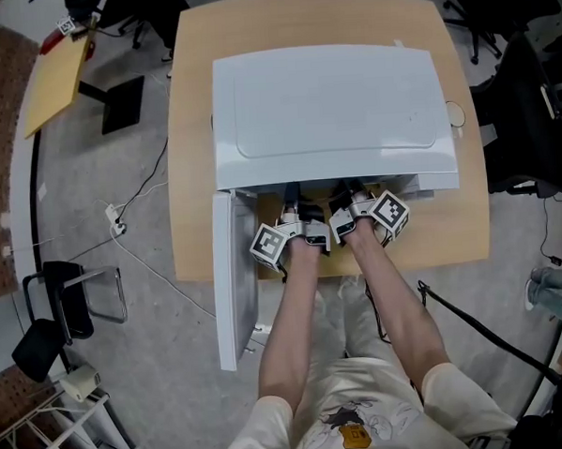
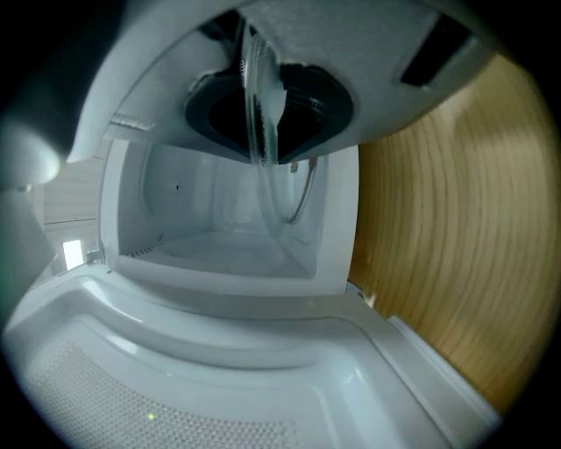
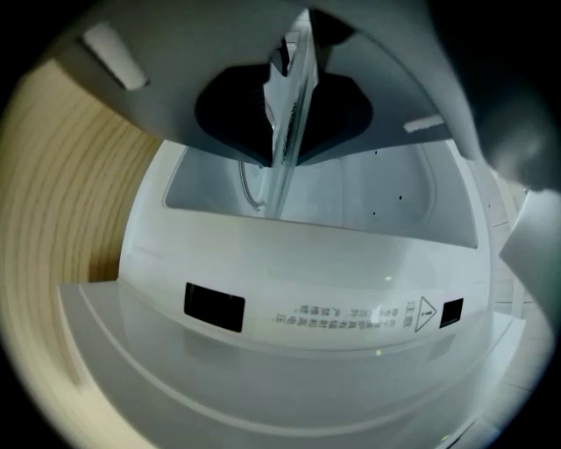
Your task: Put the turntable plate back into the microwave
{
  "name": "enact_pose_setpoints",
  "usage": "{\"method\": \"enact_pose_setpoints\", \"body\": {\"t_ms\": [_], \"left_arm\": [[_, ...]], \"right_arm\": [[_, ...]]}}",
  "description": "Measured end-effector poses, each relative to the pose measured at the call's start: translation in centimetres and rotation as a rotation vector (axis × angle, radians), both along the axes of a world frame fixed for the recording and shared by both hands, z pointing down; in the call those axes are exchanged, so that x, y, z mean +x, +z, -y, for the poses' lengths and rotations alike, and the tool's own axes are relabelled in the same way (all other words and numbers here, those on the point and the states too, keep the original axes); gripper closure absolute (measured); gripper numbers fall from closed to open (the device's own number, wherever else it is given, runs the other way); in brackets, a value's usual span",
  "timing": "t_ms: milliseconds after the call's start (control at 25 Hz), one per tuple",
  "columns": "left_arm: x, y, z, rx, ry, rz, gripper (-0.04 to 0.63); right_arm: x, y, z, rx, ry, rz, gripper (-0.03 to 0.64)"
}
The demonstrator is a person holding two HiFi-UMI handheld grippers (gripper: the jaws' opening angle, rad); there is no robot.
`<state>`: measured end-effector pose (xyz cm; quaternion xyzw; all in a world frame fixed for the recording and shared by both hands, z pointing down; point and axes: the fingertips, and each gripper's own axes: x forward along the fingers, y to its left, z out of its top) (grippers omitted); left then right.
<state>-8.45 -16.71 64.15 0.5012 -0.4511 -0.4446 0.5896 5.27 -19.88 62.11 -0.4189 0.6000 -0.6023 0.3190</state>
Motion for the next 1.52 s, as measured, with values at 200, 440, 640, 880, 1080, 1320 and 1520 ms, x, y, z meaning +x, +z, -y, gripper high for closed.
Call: {"method": "enact_pose_setpoints", "body": {"t_ms": [200, 440, 640, 880, 1080, 1320, 1520], "left_arm": [[-0.5, 1.0, 0.2, -0.005, -0.022, -0.021, 0.558], [0.1, -0.9, 0.8, -0.006, -0.019, -0.008, 0.564], [0.3, -0.9, 1.8, 0.016, -0.001, 0.011, 0.565], [1.0, -1.8, -0.4, 0.018, 0.042, 0.017, 0.515], [2.0, -2.4, -1.6, 0.034, 0.053, -0.011, 0.526], [2.1, -1.1, -0.6, -0.003, 0.071, 0.009, 0.555], [2.0, -0.7, -0.4, -0.014, 0.067, 0.021, 0.561]], "right_arm": [[-1.1, -1.6, -1.7, 0.033, -0.068, 0.051, 0.491], [-2.7, -0.6, -3.6, -0.008, -0.16, 0.063, 0.548], [-2.5, -0.5, -2.3, -0.019, -0.149, 0.111, 0.558], [-2.1, -0.2, -1.6, -0.039, -0.13, 0.084, 0.568], [-1.8, 0.4, -1.1, -0.055, -0.117, 0.057, 0.571], [-1.3, 0.5, -0.5, -0.053, -0.109, 0.024, 0.572], [-1.3, 0.7, -1.0, -0.08, -0.12, 0.03, 0.546]]}}
